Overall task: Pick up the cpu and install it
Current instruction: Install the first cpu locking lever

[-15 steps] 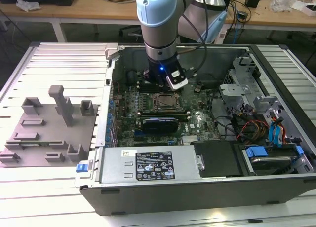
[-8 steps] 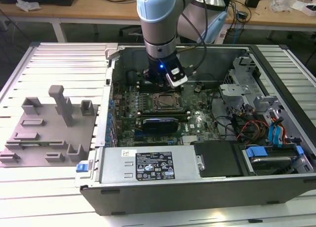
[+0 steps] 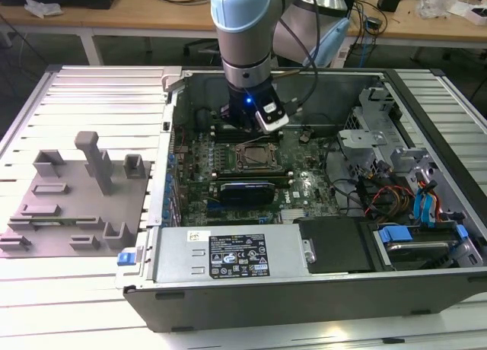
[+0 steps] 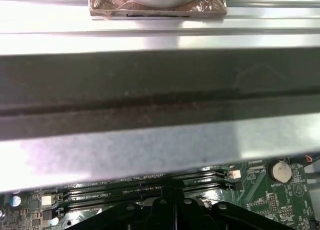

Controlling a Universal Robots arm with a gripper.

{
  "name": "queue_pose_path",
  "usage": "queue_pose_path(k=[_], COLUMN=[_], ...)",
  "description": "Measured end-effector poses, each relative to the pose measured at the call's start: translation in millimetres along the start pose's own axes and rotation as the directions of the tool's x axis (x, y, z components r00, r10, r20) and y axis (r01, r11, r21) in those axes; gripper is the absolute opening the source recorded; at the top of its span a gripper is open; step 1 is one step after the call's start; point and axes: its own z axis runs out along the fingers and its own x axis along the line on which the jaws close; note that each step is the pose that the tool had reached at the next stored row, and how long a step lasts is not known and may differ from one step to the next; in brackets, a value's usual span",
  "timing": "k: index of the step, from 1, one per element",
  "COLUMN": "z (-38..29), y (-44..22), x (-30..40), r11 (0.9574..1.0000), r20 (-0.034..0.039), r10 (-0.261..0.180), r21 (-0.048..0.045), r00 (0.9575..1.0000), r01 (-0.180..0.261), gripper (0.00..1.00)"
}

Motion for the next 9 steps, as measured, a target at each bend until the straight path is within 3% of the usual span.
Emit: queue_pose_path(k=[3,9], z=[-6.9,-13.6], y=[1.3,2.7], x=[-1.0,-2.1], r11=[1.0000,1.0000], r20=[0.0000,0.0003], r10=[0.000,0.000], r21=[0.0001,-0.0001], r00=[1.0000,1.0000], r01=[0.000,0.000], gripper=[0.11,0.11])
